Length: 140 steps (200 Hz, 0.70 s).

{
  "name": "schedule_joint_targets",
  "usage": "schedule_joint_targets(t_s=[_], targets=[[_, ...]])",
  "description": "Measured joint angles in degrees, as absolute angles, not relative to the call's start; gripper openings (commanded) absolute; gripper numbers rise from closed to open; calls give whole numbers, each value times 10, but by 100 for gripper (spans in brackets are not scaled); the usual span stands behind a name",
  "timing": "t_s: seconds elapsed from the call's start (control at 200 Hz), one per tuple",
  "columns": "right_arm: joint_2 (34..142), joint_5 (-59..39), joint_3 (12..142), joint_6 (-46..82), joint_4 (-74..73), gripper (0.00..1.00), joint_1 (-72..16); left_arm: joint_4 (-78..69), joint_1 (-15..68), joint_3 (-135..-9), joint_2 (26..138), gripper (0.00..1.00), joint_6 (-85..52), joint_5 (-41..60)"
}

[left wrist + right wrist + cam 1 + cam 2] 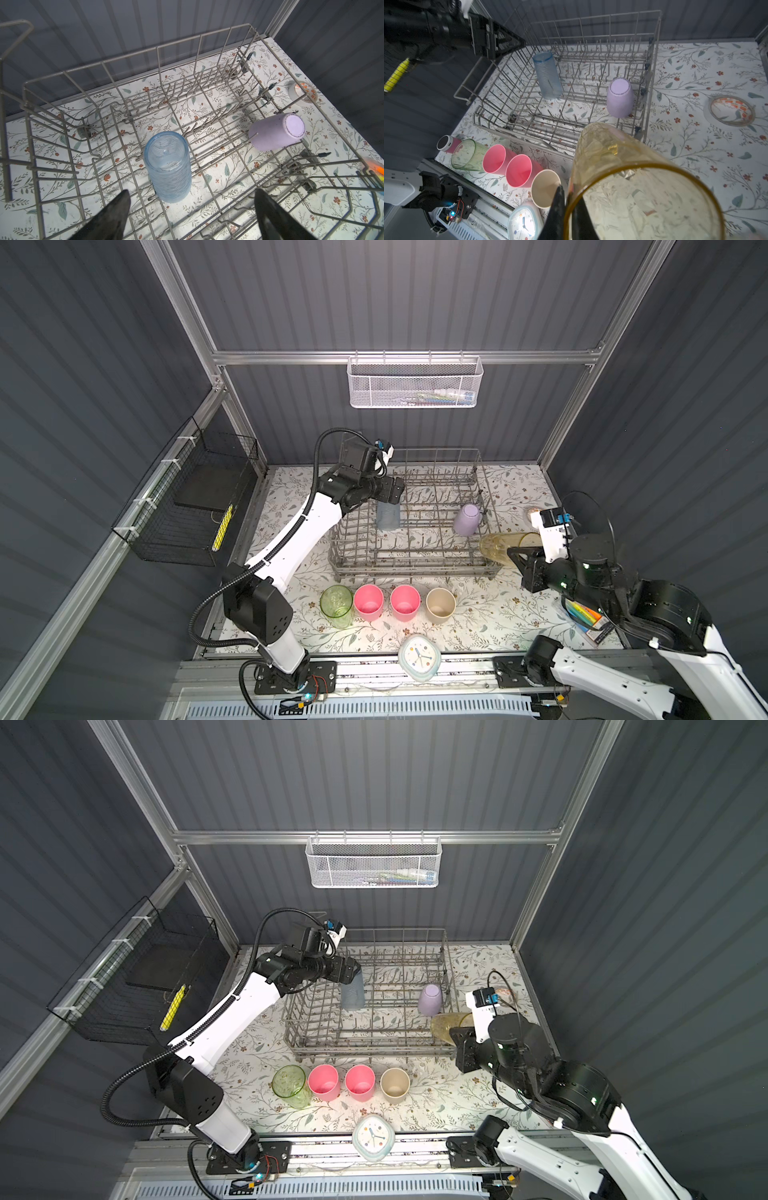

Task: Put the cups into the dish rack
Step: 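Grasp the yellow cup with the right gripper and lift it toward the rack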

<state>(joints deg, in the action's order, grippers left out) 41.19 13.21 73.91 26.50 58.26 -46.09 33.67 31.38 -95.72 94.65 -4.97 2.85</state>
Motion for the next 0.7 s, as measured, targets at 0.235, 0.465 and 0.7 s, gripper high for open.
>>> schedule_joint_targets(t_s=[0.235, 0.465, 0.7], targets=[[406, 102, 703, 255, 478, 0, -443, 305, 314, -932, 926, 93, -58, 79], [407, 0, 641, 272, 375, 0, -368, 260, 314, -907, 922, 94, -73, 139], [410, -137, 582, 320, 274, 0, -280, 215, 314, -878, 901, 96, -87, 216]])
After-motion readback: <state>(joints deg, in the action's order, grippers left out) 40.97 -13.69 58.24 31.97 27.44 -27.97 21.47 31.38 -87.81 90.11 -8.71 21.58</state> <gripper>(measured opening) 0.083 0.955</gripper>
